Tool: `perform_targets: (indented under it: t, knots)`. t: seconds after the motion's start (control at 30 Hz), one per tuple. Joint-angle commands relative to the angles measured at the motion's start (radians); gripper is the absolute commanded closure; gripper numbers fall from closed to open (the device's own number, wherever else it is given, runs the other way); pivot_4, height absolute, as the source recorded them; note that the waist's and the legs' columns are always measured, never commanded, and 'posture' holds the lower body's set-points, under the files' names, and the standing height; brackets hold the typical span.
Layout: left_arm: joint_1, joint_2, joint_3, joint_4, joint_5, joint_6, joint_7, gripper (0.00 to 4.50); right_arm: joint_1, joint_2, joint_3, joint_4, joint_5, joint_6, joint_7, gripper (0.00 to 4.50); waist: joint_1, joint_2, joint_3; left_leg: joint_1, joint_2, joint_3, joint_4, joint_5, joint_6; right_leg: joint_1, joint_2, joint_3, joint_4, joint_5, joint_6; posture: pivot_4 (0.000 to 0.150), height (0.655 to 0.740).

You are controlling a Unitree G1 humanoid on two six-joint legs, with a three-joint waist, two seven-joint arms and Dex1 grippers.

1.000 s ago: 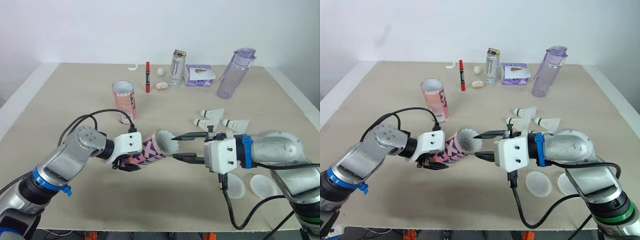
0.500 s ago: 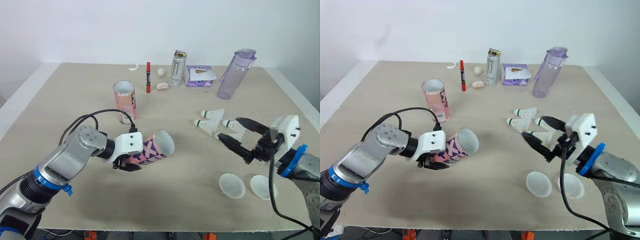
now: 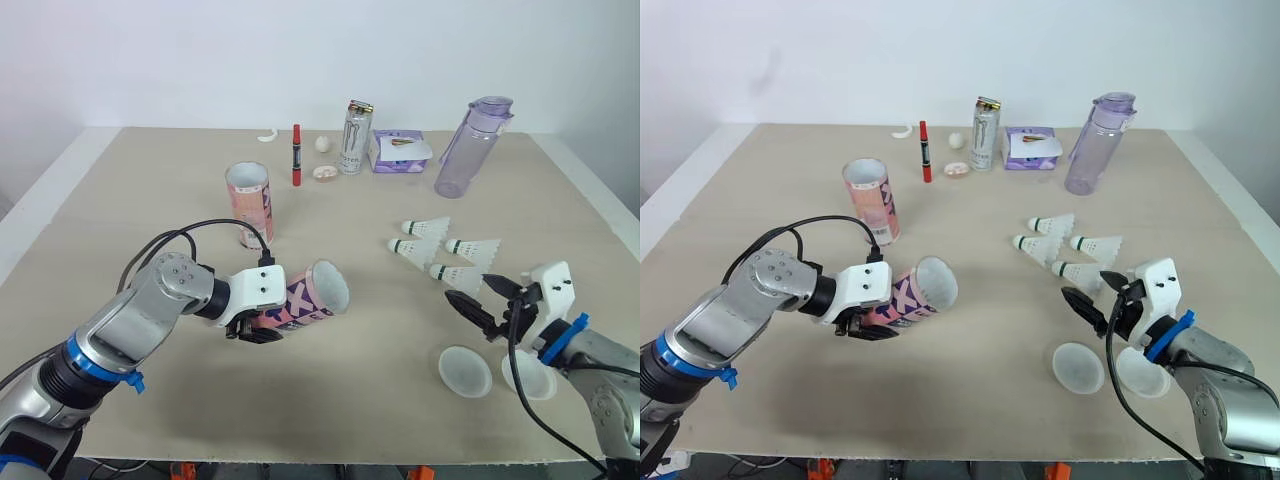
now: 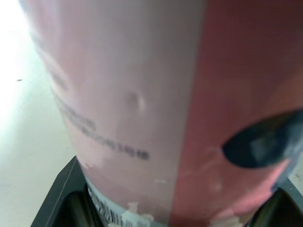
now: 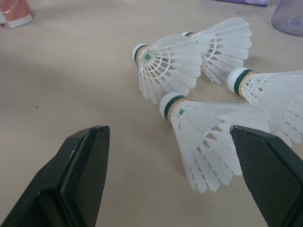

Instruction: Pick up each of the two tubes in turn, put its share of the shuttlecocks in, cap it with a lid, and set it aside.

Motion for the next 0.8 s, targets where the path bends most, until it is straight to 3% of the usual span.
perform_targets:
  t: [0.03, 0.17, 0.27, 0.4, 0.43, 0.5, 0.57, 0.8]
  knots:
    - [0.042, 0.021, -0.046, 0.018, 0.015, 0.033, 0.009, 1.7, -0.025, 0.014, 0.013, -0.01, 0.021, 0.024, -0.004, 0.14, 0.0, 0.0, 0.0, 0.0, 0.0, 0.0, 0.0, 0.0, 0.0, 0.0, 0.0, 0.0, 0.0, 0.0, 0.0, 0.15, 0.74]
    - [0.041, 0.024, -0.047, 0.017, 0.016, 0.032, 0.009, 1.7, -0.047, 0.03, 0.027, 0.017, 0.012, 0.034, -0.015, 0.14, -0.001, 0.0, 0.0, 0.0, 0.0, 0.0, 0.0, 0.0, 0.0, 0.0, 0.0, 0.0, 0.0, 0.0, 0.0, 0.15, 0.74]
    - [0.039, 0.024, -0.047, 0.02, 0.017, 0.029, 0.009, 1.7, -0.063, 0.039, 0.026, 0.036, 0.009, 0.042, -0.029, 0.88, -0.001, 0.0, 0.0, 0.0, 0.0, 0.0, 0.0, 0.0, 0.0, 0.0, 0.0, 0.0, 0.0, 0.0, 0.0, 0.15, 0.74]
    - [0.04, 0.023, -0.047, 0.018, 0.017, 0.031, 0.01, 1.7, -0.088, 0.053, 0.026, 0.056, 0.006, 0.045, -0.05, 2.79, -0.001, 0.0, 0.0, 0.0, 0.0, 0.0, -0.001, 0.0, 0.0, 0.0, 0.0, 0.0, 0.0, 0.0, 0.0, 0.15, 0.74]
    - [0.04, 0.023, -0.047, 0.019, 0.017, 0.031, 0.011, 1.7, -0.094, 0.057, 0.027, 0.062, 0.005, 0.046, -0.055, 2.79, -0.001, 0.0, 0.0, 0.0, 0.0, 0.0, -0.001, 0.0, 0.0, 0.0, 0.0, 0.0, 0.0, 0.0, 0.0, 0.15, 0.74]
    - [0.041, 0.022, -0.047, 0.017, 0.016, 0.032, 0.012, 1.7, -0.098, 0.061, 0.026, 0.067, 0.005, 0.046, -0.06, 3.79, -0.001, 0.0, 0.0, 0.0, 0.0, 0.0, -0.001, 0.0, 0.0, 0.0, 0.0, 0.0, 0.0, 0.0, 0.0, 0.15, 0.74]
    - [0.041, 0.021, -0.047, 0.016, 0.015, 0.034, 0.013, 1.7, -0.101, 0.063, 0.025, 0.07, 0.004, 0.045, -0.063, 4.41, -0.001, 0.0, 0.0, 0.0, 0.0, 0.0, -0.001, 0.0, 0.0, 0.0, 0.0, 0.0, 0.0, 0.0, 0.0, 0.15, 0.74]
    - [0.037, 0.016, -0.049, 0.027, 0.015, 0.029, 0.012, 1.7, -0.082, 0.043, 0.03, 0.049, -0.018, 0.021, -0.056, 4.41, -0.001, 0.0, 0.0, 0.0, 0.0, 0.0, -0.001, 0.0, 0.0, 0.0, 0.0, 0.0, 0.0, 0.0, 0.0, 0.15, 0.74]
